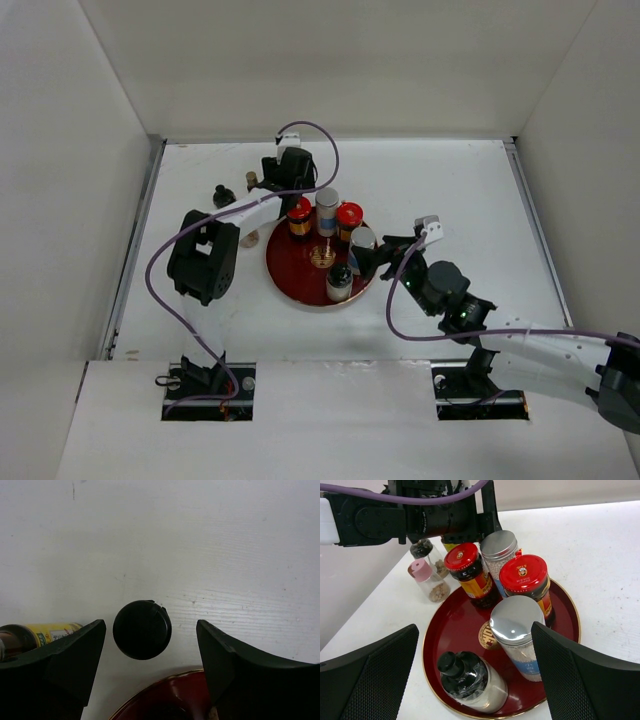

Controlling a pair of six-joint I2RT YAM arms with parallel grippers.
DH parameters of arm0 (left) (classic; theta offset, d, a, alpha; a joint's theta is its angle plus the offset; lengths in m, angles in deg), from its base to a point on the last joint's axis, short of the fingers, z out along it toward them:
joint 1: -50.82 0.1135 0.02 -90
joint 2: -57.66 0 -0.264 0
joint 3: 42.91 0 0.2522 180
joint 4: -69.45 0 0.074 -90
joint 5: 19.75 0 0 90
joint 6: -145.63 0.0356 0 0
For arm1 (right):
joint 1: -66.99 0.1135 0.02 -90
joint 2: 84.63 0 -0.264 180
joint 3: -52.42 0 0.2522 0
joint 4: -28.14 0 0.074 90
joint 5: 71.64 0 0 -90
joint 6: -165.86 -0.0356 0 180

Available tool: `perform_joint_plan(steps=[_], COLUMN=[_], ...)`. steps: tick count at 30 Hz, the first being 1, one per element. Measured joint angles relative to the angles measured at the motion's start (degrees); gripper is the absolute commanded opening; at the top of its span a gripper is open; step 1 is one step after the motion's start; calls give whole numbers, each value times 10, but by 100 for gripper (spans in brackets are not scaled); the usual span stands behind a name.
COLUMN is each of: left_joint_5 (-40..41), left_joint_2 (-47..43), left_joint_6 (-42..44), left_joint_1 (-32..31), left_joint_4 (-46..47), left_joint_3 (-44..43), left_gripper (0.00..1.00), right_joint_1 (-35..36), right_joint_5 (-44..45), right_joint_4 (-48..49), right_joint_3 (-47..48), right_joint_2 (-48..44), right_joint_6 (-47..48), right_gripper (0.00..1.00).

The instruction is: Organize the condiment bottles

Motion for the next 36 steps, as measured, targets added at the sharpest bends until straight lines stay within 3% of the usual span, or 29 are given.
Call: perform_joint_plan(steps=[8,18,27,32,36], left_joint_5=[1,5,49,95,147], left_joint_2=[10,-51,-268,-435,-559], left_joint_6=[5,14,37,39,35], left_joint_1=[0,0,-33,-83,-154], left_joint_4=[5,63,133,143,96], left_joint_3=[-5,25,57,175,288], left_gripper=[45,40,41,41,41], right_joint_1=[-4,-7,-16,-21,-24], right_joint_5=[0,-9,-12,-12,-11], right_joint_4=[0,0,2,2,2], right_joint_3=[0,-1,-5,-12,-13], right_joint_2=[1,16,7,-1,-1], right_joint_6=[-6,-9,-17,-25,-29], right_gripper=[98,98,97,97,97])
